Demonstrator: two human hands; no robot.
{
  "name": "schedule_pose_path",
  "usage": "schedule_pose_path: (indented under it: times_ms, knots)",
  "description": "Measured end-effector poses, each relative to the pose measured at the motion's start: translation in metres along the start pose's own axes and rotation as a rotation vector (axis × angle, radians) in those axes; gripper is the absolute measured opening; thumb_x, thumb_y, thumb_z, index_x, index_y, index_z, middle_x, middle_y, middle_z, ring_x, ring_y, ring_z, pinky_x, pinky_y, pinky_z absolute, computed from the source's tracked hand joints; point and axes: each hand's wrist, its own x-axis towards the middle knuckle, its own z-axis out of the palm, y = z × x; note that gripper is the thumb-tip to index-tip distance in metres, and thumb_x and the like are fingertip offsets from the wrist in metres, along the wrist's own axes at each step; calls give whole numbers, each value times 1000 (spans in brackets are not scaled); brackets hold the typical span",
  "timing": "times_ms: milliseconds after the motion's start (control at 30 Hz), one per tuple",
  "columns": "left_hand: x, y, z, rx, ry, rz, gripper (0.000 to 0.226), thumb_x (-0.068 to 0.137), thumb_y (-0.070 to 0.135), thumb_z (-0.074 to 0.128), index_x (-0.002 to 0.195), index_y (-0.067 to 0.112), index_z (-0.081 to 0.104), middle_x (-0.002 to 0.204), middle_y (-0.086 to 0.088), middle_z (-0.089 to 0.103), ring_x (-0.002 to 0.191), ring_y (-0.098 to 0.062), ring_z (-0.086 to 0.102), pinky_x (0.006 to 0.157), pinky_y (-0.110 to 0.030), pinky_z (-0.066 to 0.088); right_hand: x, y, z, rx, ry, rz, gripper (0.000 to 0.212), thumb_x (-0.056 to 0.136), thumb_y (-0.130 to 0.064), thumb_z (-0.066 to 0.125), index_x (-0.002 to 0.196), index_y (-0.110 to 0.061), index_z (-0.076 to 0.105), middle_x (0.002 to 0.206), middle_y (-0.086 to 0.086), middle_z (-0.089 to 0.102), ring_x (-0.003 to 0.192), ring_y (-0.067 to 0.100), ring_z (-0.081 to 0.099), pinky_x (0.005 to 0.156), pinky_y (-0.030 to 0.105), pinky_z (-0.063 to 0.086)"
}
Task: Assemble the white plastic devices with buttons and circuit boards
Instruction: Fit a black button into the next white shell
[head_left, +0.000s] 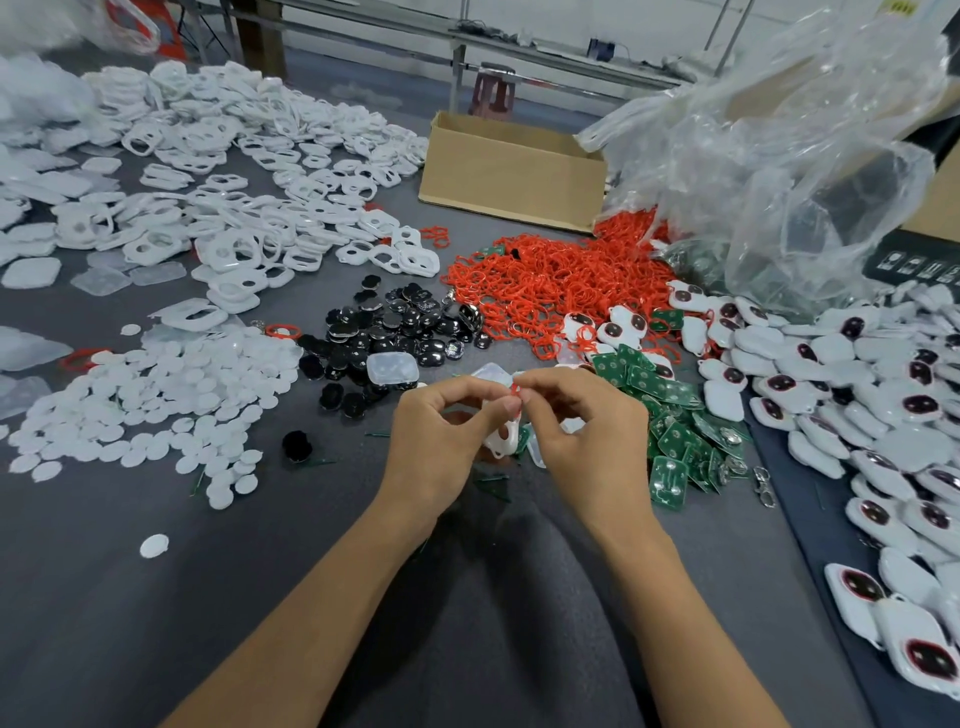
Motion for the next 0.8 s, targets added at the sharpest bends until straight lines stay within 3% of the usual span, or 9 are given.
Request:
schedule_pose_path:
  times_ms: [233,367,567,667,800]
  knots:
    - [0,2,-1,4,-31,13,8,79,17,76,73,22,75,67,-12,69,61,-20,62,57,-41,60,3,2,-5,-19,-69,-75,18,80,0,68,91,-13,73,89,-3,67,75,5,58,69,17,48]
    - [0,1,-2,34,-3,46,11,79,17,77,72,25,75,63,-4,69,57,-12,61,49,-24,52,3,3,-7,11,-50,13,12,79,-3,72,84,-13,74,78,-5,69,71,7,63,67,25,52]
    - [0,1,0,81,5,105,5,78,20,78,78,23,75,66,0,70,58,-10,63,53,-16,48,2,-2,-6,117,-53,165,26,78,1,72,79,-25,69,71,-5,69,65,12,65,63,22,53]
    - [0,2,1,42,6,74,7,78,18,78,84,20,76,65,0,70,58,-8,62,53,-18,49,2,-4,-6,150,-39,186,26,79,3,69,78,-23,68,70,-2,68,64,15,63,59,17,49]
    - [0,3,2,-85,-26,-2,25,79,8,76,102,14,72,68,4,67,61,-9,63,51,-20,50,2,-5,-3,178,0,221,20,80,3,66,83,-16,73,69,6,68,61,21,59,56,21,46]
